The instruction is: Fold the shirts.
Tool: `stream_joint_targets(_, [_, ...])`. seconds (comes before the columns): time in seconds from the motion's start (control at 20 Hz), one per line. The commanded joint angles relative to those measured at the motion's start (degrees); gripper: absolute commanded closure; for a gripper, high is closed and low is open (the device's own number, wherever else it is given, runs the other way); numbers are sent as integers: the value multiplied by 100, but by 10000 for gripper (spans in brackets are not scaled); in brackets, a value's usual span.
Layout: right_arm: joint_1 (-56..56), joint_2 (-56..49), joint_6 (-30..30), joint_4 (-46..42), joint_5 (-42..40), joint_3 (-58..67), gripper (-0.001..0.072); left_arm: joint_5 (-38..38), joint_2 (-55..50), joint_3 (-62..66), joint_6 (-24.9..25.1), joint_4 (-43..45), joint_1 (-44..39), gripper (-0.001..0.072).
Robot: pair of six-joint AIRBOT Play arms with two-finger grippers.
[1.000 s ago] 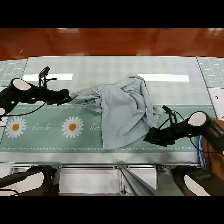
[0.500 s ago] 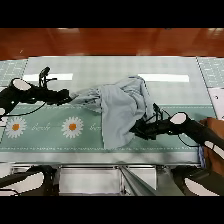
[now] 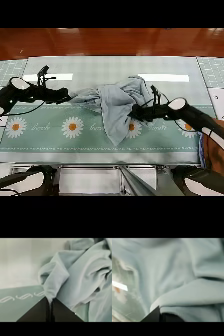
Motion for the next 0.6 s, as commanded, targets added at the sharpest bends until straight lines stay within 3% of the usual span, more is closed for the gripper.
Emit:
stream_joint_targets(0.0, [-411,199,55,-927,1069,1609,690,-199,278,719,-39,-7,195,686])
stream_joint_targets(0.2, [-1172,428,662,-1915,2127,4962,690,-219,935,2538,-337,-48,348,687])
stream_joint_targets(0.35, [-1303,435,782,-2258,3060,7125,690,-236,1419,3799,-455,-44,345,687])
stream_joint_targets(0.45, [-1303,638,789,-2363,3392,7952,690,-238,1869,4374,-452,-42,391,686])
stream_joint_targets(0.55, [-1303,1178,785,-2592,3401,7989,690,-232,2382,4614,-450,57,531,687])
